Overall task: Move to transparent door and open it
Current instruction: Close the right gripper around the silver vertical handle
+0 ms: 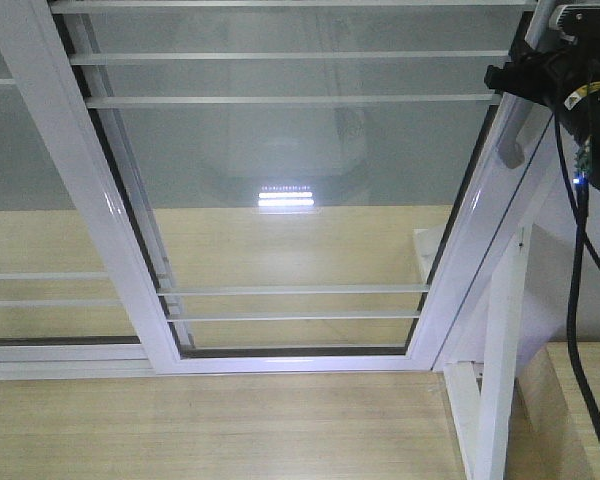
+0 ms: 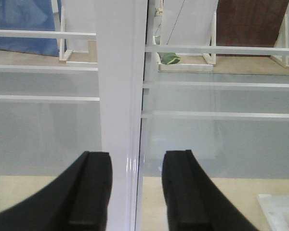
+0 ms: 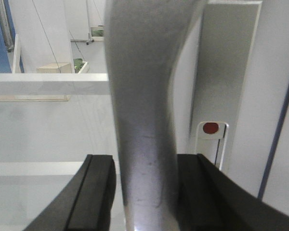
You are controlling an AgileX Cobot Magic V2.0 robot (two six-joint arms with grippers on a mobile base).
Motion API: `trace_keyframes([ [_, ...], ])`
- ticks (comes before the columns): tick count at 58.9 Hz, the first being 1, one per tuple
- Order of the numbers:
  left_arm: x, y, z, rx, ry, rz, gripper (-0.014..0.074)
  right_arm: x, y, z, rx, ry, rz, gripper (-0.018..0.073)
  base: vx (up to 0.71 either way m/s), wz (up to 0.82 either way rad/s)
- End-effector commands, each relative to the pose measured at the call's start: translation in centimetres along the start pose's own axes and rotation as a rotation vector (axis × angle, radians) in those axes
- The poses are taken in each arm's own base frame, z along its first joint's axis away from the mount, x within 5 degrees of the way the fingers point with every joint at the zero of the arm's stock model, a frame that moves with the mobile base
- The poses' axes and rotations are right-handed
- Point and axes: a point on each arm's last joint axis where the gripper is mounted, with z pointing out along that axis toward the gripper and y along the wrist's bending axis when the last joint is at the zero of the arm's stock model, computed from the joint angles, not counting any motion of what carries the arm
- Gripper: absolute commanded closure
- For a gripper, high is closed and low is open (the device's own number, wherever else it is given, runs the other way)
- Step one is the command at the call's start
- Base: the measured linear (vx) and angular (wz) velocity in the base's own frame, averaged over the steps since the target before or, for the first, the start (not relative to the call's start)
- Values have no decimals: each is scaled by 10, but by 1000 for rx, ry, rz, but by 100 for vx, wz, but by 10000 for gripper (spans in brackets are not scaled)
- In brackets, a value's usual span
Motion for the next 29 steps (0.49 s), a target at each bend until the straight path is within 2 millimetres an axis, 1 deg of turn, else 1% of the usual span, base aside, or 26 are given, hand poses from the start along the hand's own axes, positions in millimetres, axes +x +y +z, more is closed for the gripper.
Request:
trace_keyframes([
  [1, -18, -1, -2, 2, -111, -12, 198, -35, 29, -6, -103, -132, -63, 215, 0, 0],
  [29, -18, -1, -2, 2, -111, -12, 198, -33, 69, -9, -198, -122, -68, 215, 0, 0],
])
